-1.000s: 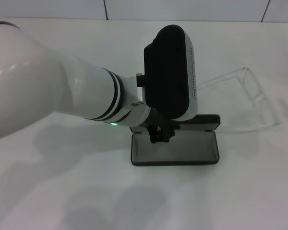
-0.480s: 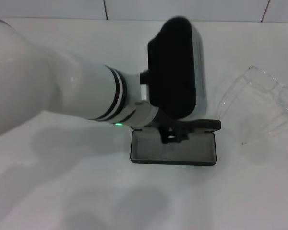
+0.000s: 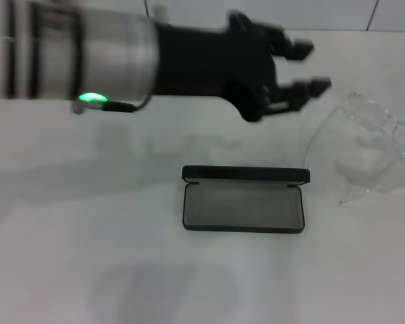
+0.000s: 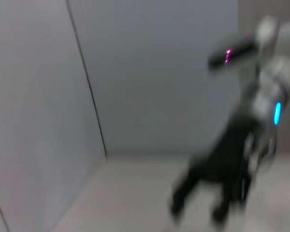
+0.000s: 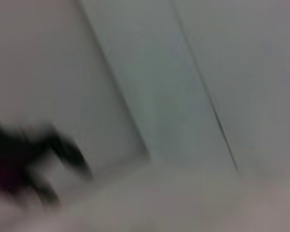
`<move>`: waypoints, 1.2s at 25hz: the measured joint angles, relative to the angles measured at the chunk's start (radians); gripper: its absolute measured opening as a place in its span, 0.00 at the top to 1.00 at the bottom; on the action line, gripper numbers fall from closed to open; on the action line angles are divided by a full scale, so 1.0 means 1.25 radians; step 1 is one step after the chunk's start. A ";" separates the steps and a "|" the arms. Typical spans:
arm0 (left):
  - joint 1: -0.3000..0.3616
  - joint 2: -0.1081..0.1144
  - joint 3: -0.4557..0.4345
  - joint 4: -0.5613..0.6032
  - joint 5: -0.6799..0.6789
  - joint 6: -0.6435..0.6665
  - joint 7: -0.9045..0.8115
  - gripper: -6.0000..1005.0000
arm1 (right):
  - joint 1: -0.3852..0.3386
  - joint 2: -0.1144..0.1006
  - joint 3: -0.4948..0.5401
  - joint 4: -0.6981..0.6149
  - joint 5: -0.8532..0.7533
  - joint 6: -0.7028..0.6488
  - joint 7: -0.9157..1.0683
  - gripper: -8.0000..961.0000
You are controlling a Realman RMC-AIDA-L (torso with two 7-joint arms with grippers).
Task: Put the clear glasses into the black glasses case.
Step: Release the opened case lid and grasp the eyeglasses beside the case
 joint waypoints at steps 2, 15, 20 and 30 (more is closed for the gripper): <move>0.026 0.000 -0.085 -0.072 -0.139 0.042 0.063 0.55 | 0.023 0.018 -0.113 -0.251 -0.207 0.044 0.188 0.11; 0.057 0.001 -0.156 -0.288 -0.309 0.139 0.208 0.55 | 0.264 0.025 -0.233 -0.280 -0.710 0.017 0.413 0.15; 0.065 0.002 -0.169 -0.304 -0.320 0.160 0.224 0.55 | 0.285 0.028 -0.289 -0.190 -0.743 0.128 0.411 0.22; 0.055 0.002 -0.176 -0.321 -0.321 0.173 0.230 0.56 | 0.315 0.031 -0.306 -0.050 -0.738 0.256 0.368 0.27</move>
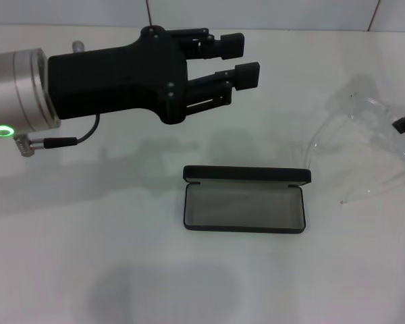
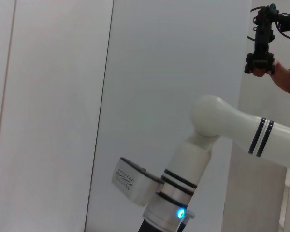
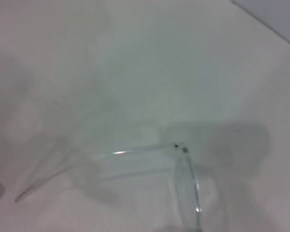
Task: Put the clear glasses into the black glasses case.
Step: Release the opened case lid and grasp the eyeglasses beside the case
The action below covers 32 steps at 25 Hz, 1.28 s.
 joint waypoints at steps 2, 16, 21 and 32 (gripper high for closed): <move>-0.005 0.000 -0.003 -0.012 0.000 0.000 0.005 0.56 | 0.005 0.001 -0.002 0.027 0.002 0.024 -0.008 0.28; -0.012 0.000 -0.019 -0.031 -0.001 -0.001 0.010 0.56 | 0.019 0.003 -0.021 0.125 0.034 0.111 -0.046 0.39; -0.012 0.000 -0.019 -0.036 0.000 -0.001 0.015 0.56 | 0.026 0.002 -0.021 0.152 0.028 0.118 -0.046 0.54; -0.020 0.000 -0.019 -0.054 -0.002 0.000 0.017 0.56 | 0.018 0.001 -0.021 0.153 0.026 0.126 -0.052 0.77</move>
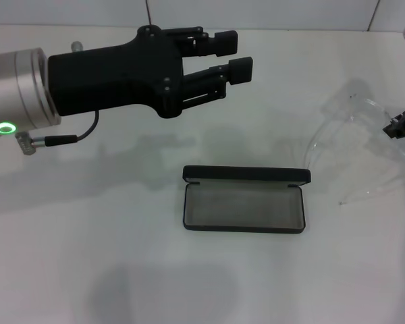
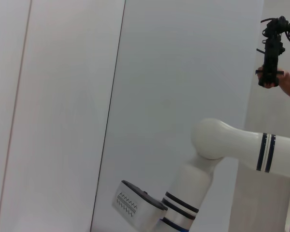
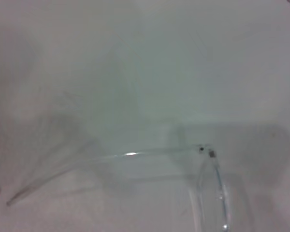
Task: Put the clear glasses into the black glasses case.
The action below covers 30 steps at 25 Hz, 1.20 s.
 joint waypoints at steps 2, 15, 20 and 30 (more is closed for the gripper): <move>0.002 0.000 0.000 0.000 0.000 0.000 0.000 0.56 | -0.002 0.000 0.000 0.001 0.000 0.000 -0.005 0.81; 0.009 0.000 0.000 -0.008 -0.009 0.018 0.000 0.56 | -0.083 0.002 0.004 -0.185 0.005 -0.052 -0.012 0.89; 0.010 0.000 -0.002 -0.010 -0.011 0.030 0.000 0.56 | -0.157 0.002 0.072 -0.403 0.055 -0.097 -0.001 0.89; 0.001 0.002 -0.011 -0.009 -0.037 0.079 0.015 0.56 | -0.322 0.002 0.113 -0.487 0.632 -0.097 -0.173 0.93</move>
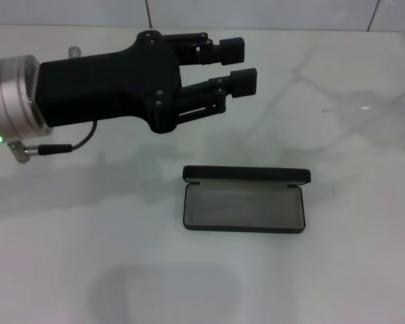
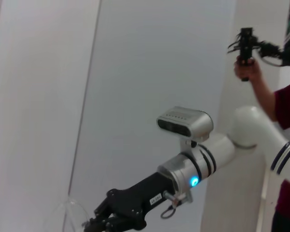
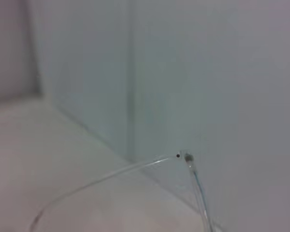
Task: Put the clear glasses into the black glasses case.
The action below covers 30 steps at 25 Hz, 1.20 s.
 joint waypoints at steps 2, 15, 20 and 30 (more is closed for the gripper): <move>0.000 0.000 -0.005 0.001 -0.017 0.013 0.005 0.56 | -0.003 0.000 -0.001 0.021 0.054 -0.008 -0.019 0.93; -0.003 0.001 -0.026 -0.042 -0.103 0.095 0.075 0.60 | 0.139 0.000 -0.016 0.421 0.250 -0.148 -0.221 0.93; -0.026 0.001 -0.024 -0.068 -0.098 0.114 0.089 0.76 | 0.200 0.000 -0.018 0.530 0.257 -0.178 -0.264 0.93; -0.071 0.009 -0.029 -0.124 -0.078 0.136 0.091 0.86 | 0.221 0.004 -0.055 0.560 0.285 -0.211 -0.279 0.93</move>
